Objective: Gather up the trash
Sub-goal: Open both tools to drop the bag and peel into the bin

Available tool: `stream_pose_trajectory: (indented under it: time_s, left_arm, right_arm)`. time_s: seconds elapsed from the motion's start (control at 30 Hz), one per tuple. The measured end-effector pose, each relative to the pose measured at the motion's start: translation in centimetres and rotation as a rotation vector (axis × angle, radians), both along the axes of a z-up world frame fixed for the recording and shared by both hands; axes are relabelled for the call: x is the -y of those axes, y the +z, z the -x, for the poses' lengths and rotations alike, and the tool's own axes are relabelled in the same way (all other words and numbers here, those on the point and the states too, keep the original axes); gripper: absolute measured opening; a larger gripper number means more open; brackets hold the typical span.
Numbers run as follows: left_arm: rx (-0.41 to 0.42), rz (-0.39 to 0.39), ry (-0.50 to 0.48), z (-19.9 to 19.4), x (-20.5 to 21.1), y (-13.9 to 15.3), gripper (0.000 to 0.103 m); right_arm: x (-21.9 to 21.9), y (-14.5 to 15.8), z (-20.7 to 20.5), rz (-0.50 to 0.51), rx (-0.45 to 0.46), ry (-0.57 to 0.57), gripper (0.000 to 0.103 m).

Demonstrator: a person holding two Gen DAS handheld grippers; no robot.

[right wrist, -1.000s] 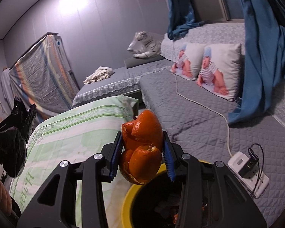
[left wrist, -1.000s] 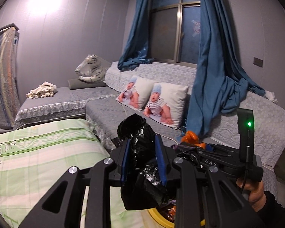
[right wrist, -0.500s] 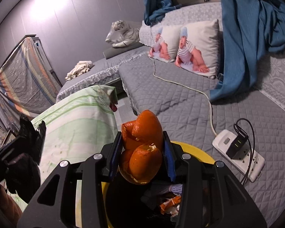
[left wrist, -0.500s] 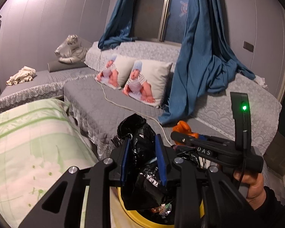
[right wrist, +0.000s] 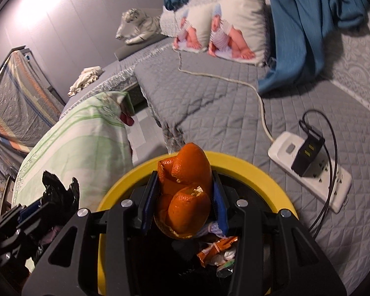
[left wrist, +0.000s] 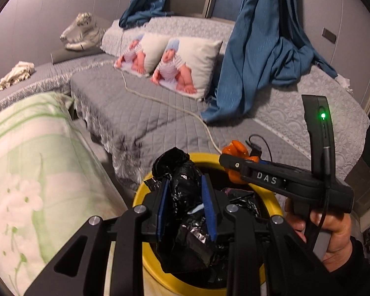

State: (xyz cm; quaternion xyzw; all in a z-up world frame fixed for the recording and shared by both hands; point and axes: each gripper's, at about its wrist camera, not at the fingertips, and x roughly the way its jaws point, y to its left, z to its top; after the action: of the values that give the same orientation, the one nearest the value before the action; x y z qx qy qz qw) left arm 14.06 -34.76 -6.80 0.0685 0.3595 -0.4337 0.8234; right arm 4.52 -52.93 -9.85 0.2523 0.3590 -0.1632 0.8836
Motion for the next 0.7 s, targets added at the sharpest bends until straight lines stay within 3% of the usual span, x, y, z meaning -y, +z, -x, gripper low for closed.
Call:
stream_pose_trajectory:
  time_s: [0.4, 0.5, 0.57, 0.7]
  left_arm:
    - [-0.079, -0.028, -0.03, -0.4, 1.5, -2.7, 0.025]
    - [-0.107, -0.014, -0.039, -0.6, 1.3, -2.7, 0.034]
    - [-0.108, 0.002, -0.036, -0.6, 1.0, -2.5, 0.047]
    - [-0.086, 0.018, -0.017, -0.6, 0.2, -1.8, 0.051]
  right_arm:
    - [1.3, -2.4, 0.5, -0.037, -0.038, -0.038, 0.04]
    - [1.7, -2.3, 0.7, -0.049, -0.035, -0.054, 0.043]
    - [2.0, -2.0, 1.0, -0.047, -0.028, -0.071, 0.044]
    - [2.3, -1.0, 1.6, -0.036, -0.009, -0.09, 0.046]
